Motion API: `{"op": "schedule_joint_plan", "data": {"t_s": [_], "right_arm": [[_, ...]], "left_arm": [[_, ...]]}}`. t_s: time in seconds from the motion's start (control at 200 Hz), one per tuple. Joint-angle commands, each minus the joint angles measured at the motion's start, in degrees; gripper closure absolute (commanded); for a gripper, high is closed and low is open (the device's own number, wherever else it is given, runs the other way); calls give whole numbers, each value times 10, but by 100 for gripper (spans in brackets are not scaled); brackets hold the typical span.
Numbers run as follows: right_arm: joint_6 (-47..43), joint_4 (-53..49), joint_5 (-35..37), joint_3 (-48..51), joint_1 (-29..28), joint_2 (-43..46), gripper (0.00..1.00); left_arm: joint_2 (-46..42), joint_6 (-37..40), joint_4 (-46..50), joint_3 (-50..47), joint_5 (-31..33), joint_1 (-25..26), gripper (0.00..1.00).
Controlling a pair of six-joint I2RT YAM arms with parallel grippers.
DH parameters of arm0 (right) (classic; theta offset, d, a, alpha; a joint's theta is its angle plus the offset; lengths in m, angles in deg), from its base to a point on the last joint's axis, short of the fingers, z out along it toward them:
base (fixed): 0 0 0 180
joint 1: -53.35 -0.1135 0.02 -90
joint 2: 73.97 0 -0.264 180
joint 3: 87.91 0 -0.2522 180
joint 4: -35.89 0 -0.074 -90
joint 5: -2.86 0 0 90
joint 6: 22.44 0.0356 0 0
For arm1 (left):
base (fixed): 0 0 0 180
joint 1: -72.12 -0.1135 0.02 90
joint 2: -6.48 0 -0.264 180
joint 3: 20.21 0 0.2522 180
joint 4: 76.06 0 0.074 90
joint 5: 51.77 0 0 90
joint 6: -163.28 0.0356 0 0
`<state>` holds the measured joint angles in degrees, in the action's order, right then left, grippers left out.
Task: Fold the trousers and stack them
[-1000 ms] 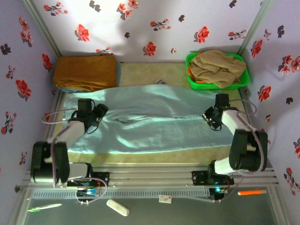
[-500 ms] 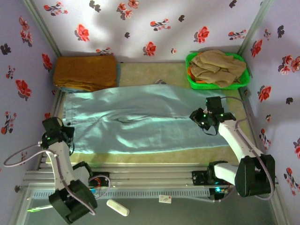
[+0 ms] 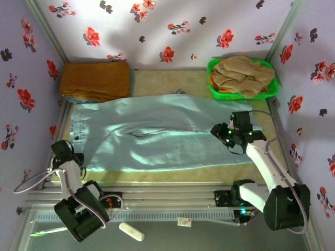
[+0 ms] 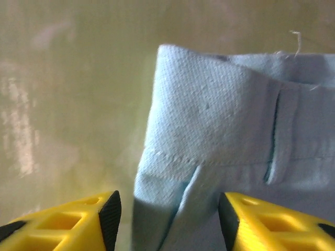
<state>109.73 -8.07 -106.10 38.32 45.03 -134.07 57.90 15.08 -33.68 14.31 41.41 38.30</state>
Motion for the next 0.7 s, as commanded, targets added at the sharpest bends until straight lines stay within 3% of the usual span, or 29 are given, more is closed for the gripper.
{"op": "schedule_joint_plan", "data": {"t_s": [0.0, 0.26, 0.455, 0.695], "right_arm": [[-14, -27, -8, 7, -4, 20, 56], [-30, -102, 46, -2, 17, 39, 54], [-36, -152, 35, 7, 116, 77, 51], [40, -212, 184, 41, 160, 118, 32]], "left_arm": [[9, 12, -73, -18, -11, -8, 55], [-19, 29, -62, -29, -52, -9, 100], [-111, 24, -9, -14, -109, -9, 100], [-165, 29, 61, 31, -172, -9, 100]]}}
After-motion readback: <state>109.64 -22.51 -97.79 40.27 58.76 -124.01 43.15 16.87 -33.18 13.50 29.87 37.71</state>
